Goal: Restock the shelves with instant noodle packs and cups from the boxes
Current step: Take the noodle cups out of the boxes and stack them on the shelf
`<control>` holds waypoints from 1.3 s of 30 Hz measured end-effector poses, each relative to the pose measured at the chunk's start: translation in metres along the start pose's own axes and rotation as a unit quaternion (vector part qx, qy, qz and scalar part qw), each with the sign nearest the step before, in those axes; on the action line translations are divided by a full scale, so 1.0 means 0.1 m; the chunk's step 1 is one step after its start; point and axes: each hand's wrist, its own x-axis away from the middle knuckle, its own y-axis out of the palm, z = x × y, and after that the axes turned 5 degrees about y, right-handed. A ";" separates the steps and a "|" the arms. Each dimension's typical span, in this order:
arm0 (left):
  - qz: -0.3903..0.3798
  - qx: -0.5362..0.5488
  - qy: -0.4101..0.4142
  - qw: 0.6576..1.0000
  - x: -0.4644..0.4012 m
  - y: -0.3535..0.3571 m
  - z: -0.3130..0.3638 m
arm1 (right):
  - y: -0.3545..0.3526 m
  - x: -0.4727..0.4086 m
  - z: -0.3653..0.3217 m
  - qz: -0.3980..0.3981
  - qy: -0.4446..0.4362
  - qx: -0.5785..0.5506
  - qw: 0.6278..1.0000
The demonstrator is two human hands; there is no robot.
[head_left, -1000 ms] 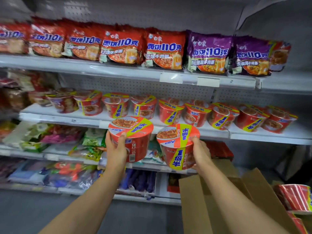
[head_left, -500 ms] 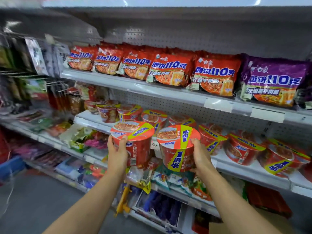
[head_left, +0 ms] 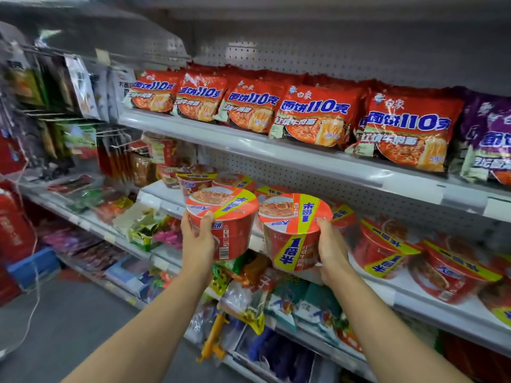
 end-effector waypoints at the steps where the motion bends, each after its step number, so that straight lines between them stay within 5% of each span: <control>1: -0.005 -0.001 0.000 1.000 -0.10 0.00 0.01 | 0.07 -0.04 -0.02 0.003 0.000 -0.006 1.000; 20: -0.147 -0.017 -0.021 0.989 -2.16 0.15 0.09 | 1.46 -0.51 -0.46 0.217 0.012 -0.130 0.967; 30: -0.187 -0.028 -0.063 0.980 -2.53 0.23 -0.09 | 1.73 -0.70 -0.41 0.247 0.026 -0.163 0.955; 35: -0.211 -0.128 -0.017 0.969 -2.53 0.14 -0.15 | 1.76 -0.61 -0.38 0.220 0.013 -0.139 0.966; 39: -0.201 -0.234 0.062 0.949 -2.55 0.13 -0.21 | 1.77 -0.64 -0.29 0.241 -0.013 -0.012 0.970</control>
